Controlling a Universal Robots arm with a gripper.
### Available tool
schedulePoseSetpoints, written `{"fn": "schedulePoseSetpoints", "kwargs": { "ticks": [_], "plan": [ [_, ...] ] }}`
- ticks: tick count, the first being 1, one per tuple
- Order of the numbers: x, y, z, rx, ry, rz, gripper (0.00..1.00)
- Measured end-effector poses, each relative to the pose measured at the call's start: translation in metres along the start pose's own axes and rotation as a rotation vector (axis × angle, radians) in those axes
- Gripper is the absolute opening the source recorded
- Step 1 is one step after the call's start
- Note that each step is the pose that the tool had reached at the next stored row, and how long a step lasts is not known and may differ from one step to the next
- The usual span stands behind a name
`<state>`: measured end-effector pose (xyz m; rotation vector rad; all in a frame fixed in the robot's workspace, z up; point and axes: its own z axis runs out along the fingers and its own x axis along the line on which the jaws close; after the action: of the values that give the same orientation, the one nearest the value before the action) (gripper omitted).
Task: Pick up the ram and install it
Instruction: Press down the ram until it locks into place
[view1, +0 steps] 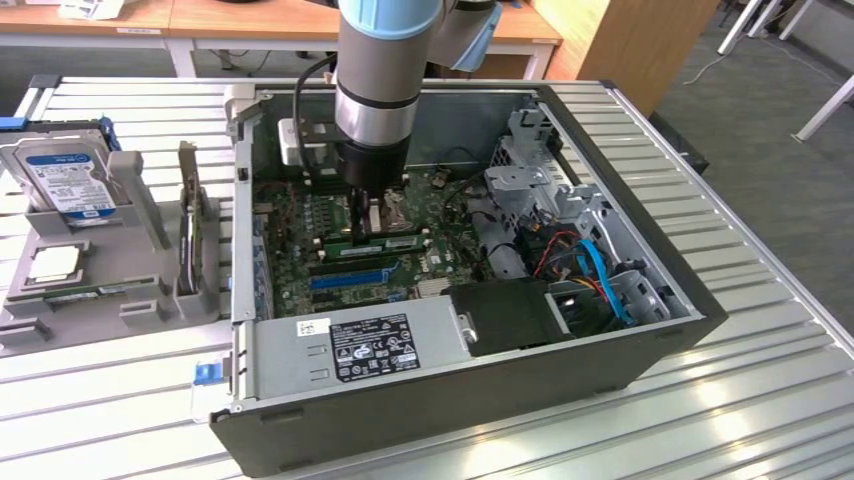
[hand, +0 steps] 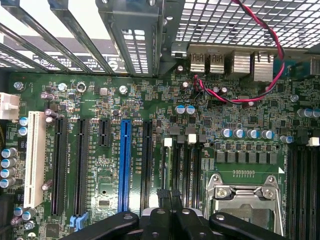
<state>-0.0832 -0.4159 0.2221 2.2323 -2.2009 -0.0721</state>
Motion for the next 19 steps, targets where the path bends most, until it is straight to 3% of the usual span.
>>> {"fn": "schedulePoseSetpoints", "kwargs": {
  "ticks": [11,19],
  "plan": [
    [0.0,-0.0001,-0.0005,0.0012,-0.0016,0.0,0.1],
    [-0.001,0.0007,-0.0195,0.0001,-0.0001,0.0,0.1]
  ]
}}
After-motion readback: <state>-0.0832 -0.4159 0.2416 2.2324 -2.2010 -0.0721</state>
